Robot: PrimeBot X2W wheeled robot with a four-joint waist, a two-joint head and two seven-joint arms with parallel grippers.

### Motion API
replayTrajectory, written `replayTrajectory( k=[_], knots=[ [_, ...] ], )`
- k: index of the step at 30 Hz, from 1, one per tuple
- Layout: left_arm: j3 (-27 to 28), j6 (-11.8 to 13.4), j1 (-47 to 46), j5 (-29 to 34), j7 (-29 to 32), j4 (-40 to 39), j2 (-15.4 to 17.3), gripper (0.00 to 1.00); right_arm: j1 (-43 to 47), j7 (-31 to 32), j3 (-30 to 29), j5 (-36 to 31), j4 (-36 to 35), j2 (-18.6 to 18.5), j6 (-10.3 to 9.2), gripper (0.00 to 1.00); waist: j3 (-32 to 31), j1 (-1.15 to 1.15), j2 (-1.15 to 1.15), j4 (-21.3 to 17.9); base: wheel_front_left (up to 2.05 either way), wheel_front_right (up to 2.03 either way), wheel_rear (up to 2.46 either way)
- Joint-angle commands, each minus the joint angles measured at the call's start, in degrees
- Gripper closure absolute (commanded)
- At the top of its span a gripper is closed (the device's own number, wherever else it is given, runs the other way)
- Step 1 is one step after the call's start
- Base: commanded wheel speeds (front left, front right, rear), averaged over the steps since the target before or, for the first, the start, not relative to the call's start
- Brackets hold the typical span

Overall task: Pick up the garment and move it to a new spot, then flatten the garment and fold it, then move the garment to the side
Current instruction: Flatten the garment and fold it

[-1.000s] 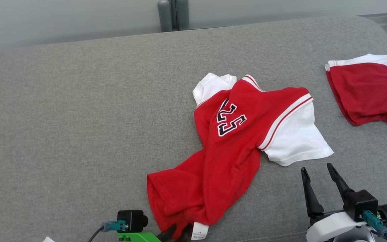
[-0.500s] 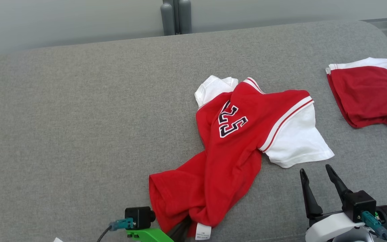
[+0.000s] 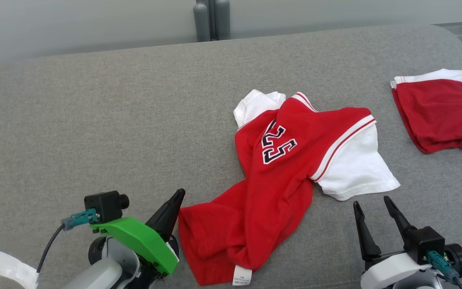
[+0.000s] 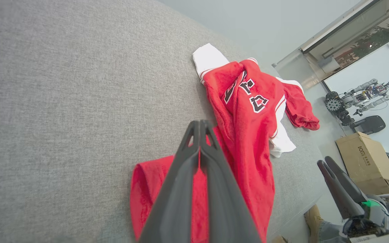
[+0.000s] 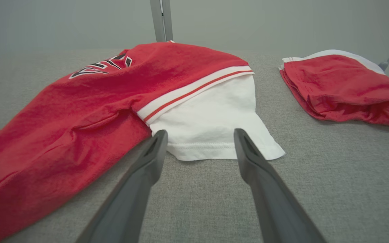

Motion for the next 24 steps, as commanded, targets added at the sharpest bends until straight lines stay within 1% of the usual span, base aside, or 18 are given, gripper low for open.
replayTrajectory(
  k=[1,4,5,6,7,8,9,12,13,16,18,19,20,21,22,23,24],
  knots=[
    [-0.3,0.5,0.1,-0.4,1.1,0.4,0.6,1.0,-0.7,-0.1,0.1,0.4,0.1,-0.2,-0.09,0.0,0.1,0.0,0.0,-0.6,0.0,0.0,0.0],
    [-1.7,1.3,1.2,-1.5,3.8,1.4,1.0,1.0,-0.7,-0.1,-0.1,0.6,0.0,-0.2,-0.09,0.0,0.6,0.0,0.0,-1.3,0.0,0.0,0.0],
    [-2.1,1.4,1.6,-1.9,4.5,1.9,0.9,0.96,-0.6,-0.1,-0.3,0.7,0.0,-0.2,-0.09,0.0,0.7,0.0,0.0,-1.4,0.0,0.0,0.0],
    [-2.3,1.6,1.7,-2.0,4.9,2.6,0.9,0.7,-0.5,-0.1,-0.6,0.7,0.0,-0.2,-0.09,0.0,0.9,0.0,0.0,-1.5,0.0,0.0,0.0],
    [-2.6,1.5,1.6,-1.9,5.1,3.3,0.8,0.48,-0.5,-0.1,-0.6,0.8,0.0,-0.1,-0.09,0.0,1.1,0.0,0.0,-1.6,0.0,0.0,0.0],
    [-2.8,1.2,1.8,-2.3,5.5,3.9,0.4,0.38,-0.5,-0.1,-0.6,0.8,0.0,-0.1,-0.09,0.0,1.3,0.0,0.0,-1.7,0.0,0.0,0.0],
    [-3.0,1.0,1.9,-2.4,5.6,4.6,0.0,0.37,-0.6,-0.1,-0.6,0.8,-0.1,-0.2,-0.09,0.0,1.5,0.0,0.0,-1.7,0.0,0.0,0.0],
    [-3.1,0.5,1.3,-2.8,6.2,6.9,-1.1,0.45,-1.1,-0.1,-0.7,0.8,-0.2,-0.2,-0.09,0.0,2.0,0.0,0.0,-1.8,0.0,0.0,0.0],
    [-3.2,0.3,0.9,-2.8,6.2,7.8,-1.4,0.5,-1.3,-0.1,-0.7,0.8,-0.2,-0.2,-0.09,0.0,2.2,0.0,0.0,-1.8,0.0,0.0,0.0],
    [-3.2,0.0,-0.2,-2.8,6.6,11.1,-2.7,0.52,-1.7,-0.1,-0.6,0.7,-0.2,-0.2,-0.09,0.0,2.5,0.0,0.0,-1.9,0.0,0.0,0.0],
    [-3.3,-0.5,-0.9,-2.4,6.5,13.2,-3.4,0.55,-1.8,-0.1,-0.5,0.7,-0.1,-0.2,-0.09,0.0,2.5,0.0,0.0,-2.1,0.0,0.0,0.0],
    [-3.3,-0.9,-1.2,-2.5,6.5,14.1,-3.8,0.58,-1.9,-0.1,-0.4,0.7,-0.1,-0.2,-0.09,0.0,2.5,0.0,0.0,-2.2,0.0,0.0,0.0],
    [-3.3,-0.9,-1.2,-2.5,6.5,14.1,-3.8,0.58,-1.9,-0.1,-0.4,0.7,-0.1,-0.2,-0.09,0.0,2.5,0.0,0.0,-2.2,0.0,0.0,0.0],
    [-3.2,-1.5,-1.5,-2.7,6.6,14.7,-4.3,0.65,-1.9,-0.1,-0.4,0.6,-0.1,-0.2,-0.09,0.0,2.5,0.0,0.0,-2.3,0.0,0.0,0.0],
    [-3.2,-2.0,-1.8,-3.0,6.7,15.2,-4.9,0.76,-2.0,-0.1,-0.5,0.6,-0.2,-0.2,-0.09,0.0,2.6,0.0,0.0,-2.3,0.0,0.0,0.0],
    [-3.2,-2.6,-2.2,-3.1,6.8,15.7,-5.3,0.89,-2.0,-0.1,-0.6,0.6,-0.1,-0.2,-0.09,0.0,2.7,0.0,0.0,-2.3,0.0,0.0,0.0],
    [-3.2,-2.9,-2.6,-3.1,6.9,16.2,-5.6,0.96,-2.0,-0.1,-0.6,0.6,-0.1,-0.2,-0.09,0.0,2.7,0.0,0.0,-2.3,0.0,0.0,0.0]
  ],
)
